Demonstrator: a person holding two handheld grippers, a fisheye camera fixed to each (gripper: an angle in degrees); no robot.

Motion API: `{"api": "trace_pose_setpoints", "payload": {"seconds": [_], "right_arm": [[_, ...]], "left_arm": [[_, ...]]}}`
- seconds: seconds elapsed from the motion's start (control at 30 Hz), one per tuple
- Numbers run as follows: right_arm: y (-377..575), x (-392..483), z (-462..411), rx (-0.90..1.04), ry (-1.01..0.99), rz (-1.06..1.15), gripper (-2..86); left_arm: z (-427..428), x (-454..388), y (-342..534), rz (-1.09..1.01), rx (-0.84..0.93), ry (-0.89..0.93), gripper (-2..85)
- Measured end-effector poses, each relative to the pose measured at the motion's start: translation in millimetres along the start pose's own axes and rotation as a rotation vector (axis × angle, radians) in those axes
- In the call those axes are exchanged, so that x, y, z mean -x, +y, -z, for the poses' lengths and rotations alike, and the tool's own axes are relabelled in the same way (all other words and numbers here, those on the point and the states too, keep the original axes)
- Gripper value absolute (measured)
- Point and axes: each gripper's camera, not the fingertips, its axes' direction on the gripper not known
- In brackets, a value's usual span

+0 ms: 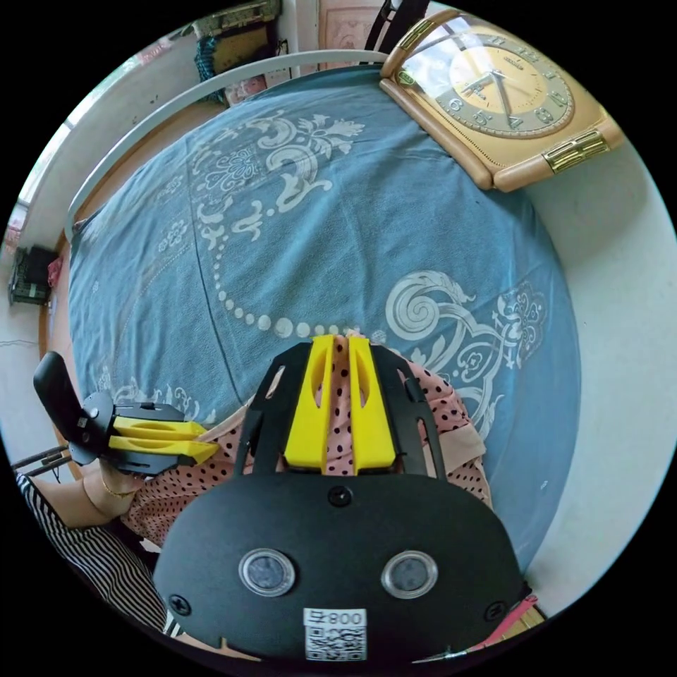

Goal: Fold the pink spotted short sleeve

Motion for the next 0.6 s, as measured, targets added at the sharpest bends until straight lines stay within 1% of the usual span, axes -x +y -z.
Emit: {"api": "trace_pose_setpoints", "payload": {"seconds": [0.07,0.17,0.27,0.3,0.33,0.43,0.47,0.53,0.6], "right_arm": [[-2,-6,0,-0.015,-0.001,-0.01,2.1],[1,-24,3,-0.058,-0.087,-0.045,1.2],[15,-51,10,-0.152,-0.232,-0.094,1.0],[23,-63,12,-0.192,-0.312,-0.113,0.9],[32,-77,12,-0.23,-0.392,-0.13,0.9],[62,-109,6,-0.309,-0.539,-0.178,0.9],[68,-115,3,-0.321,-0.566,-0.189,0.9],[93,-139,-12,-0.354,-0.683,-0.233,1.0],[111,-154,-25,-0.369,-0.742,-0.267,1.0]], "left_arm": [[6,-7,5,0.003,-0.003,0.002,1.8],[12,-19,13,-0.005,-0.017,0.003,1.7],[15,-38,20,-0.044,-0.01,-0.027,1.6],[16,-43,22,-0.057,-0.009,-0.039,1.6],[17,-55,25,-0.087,-0.007,-0.068,1.6],[18,-88,32,-0.19,-0.005,-0.114,1.5],[17,-103,36,-0.242,0.001,-0.136,1.5],[12,-125,43,-0.325,0.025,-0.183,1.5],[4,-146,51,-0.408,0.063,-0.229,1.5]]}}
